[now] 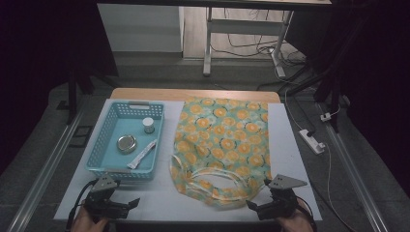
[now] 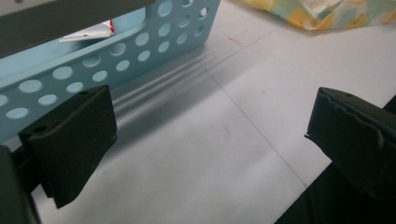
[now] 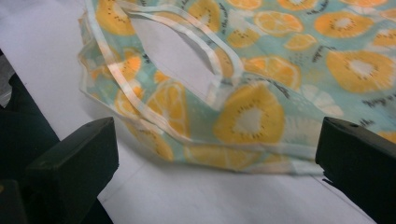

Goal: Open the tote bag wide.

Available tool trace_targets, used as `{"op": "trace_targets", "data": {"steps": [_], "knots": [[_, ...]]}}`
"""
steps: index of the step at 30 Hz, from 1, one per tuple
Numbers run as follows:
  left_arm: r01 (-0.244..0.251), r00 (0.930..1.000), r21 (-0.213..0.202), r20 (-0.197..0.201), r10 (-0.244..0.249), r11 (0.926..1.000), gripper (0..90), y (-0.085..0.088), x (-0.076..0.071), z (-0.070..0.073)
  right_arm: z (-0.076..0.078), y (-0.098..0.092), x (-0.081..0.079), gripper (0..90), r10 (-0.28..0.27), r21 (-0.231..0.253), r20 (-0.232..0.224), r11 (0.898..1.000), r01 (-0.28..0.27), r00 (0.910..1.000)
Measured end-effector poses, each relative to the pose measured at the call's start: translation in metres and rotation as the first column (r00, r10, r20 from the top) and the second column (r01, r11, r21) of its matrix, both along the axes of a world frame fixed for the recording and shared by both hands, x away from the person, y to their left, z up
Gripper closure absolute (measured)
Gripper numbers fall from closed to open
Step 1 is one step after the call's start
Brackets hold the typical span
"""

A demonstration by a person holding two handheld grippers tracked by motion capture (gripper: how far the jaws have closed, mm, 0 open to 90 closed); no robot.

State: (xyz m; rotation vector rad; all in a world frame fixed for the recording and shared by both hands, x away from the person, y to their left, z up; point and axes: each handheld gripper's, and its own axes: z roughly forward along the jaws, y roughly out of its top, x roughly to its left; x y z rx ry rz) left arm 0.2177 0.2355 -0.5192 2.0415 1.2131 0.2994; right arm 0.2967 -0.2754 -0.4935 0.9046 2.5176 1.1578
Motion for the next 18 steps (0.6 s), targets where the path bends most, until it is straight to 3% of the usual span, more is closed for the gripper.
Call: {"op": "trace_targets", "data": {"steps": [11,15,18], "knots": [[0.019,0.9998,0.011,0.002,-0.019,0.9998,1.7,-0.002,0.0,0.0,0.002,0.016,0.003,0.0,0.044,-0.005,0.031,0.999,-0.044,0.9985],[0.021,0.9998,0.007,0.005,-0.021,0.9998,1.7,-0.001,-0.001,0.0,0.003,0.022,0.005,0.0,0.05,-0.005,0.028,0.999,-0.05,0.9983],[0.019,0.9998,0.011,0.005,-0.019,0.9998,1.8,-0.002,-0.001,0.0,0.004,0.029,0.008,0.0,0.061,-0.004,0.001,0.998,-0.061,0.9982]]}}
